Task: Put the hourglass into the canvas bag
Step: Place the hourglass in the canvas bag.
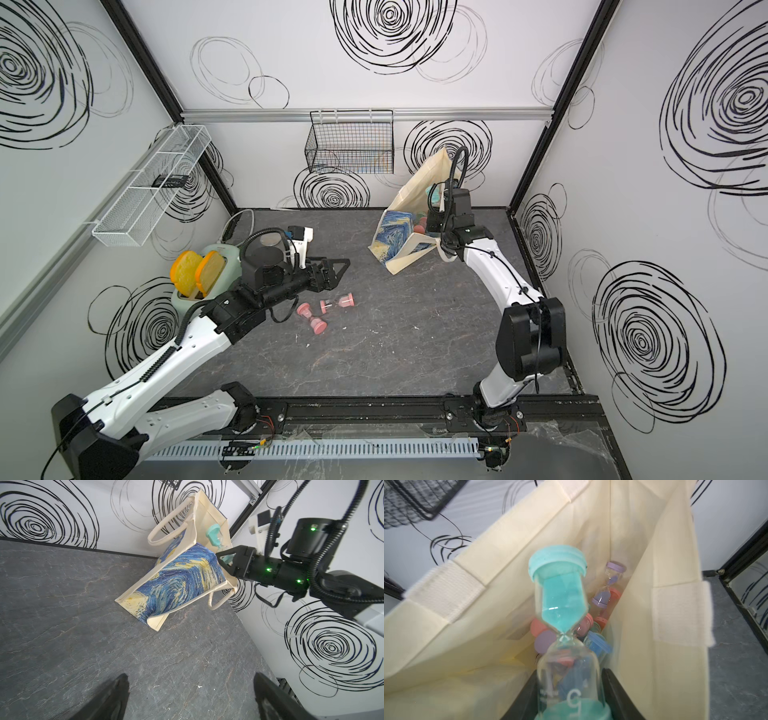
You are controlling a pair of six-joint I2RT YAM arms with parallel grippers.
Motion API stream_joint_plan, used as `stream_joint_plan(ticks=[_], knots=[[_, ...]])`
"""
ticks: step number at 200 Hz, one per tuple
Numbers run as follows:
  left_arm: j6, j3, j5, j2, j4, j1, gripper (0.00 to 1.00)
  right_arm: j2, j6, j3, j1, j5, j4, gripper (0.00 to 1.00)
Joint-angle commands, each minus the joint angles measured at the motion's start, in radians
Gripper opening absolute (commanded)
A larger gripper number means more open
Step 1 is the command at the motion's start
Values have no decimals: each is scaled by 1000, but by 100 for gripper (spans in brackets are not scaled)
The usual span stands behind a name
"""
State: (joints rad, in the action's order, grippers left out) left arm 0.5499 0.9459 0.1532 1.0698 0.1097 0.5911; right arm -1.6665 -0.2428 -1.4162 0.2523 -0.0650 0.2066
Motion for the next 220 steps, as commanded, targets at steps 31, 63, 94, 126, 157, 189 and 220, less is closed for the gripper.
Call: stream_joint_plan(ticks=[31, 63, 94, 126, 157, 189, 220], knots=[[1, 38, -8, 42, -80, 19, 96, -154, 18, -146, -1, -17, 49, 39], [6, 19, -22, 34, -95, 21, 96, -225, 20, -164, -2, -13, 54, 41], [5, 14, -32, 26, -92, 21, 96, -261, 20, -148, 0, 2, 30, 44], [2, 9, -39, 17, -91, 21, 96, -288, 21, -182, -1, -5, 78, 49], [4, 13, -40, 18, -93, 19, 96, -265, 21, -192, 0, 6, 89, 55], [5, 16, -47, 10, -92, 19, 96, -208, 14, -186, 2, 23, 75, 61], [3, 17, -60, -5, -86, 15, 96, -126, 13, -154, 22, 24, 32, 68]])
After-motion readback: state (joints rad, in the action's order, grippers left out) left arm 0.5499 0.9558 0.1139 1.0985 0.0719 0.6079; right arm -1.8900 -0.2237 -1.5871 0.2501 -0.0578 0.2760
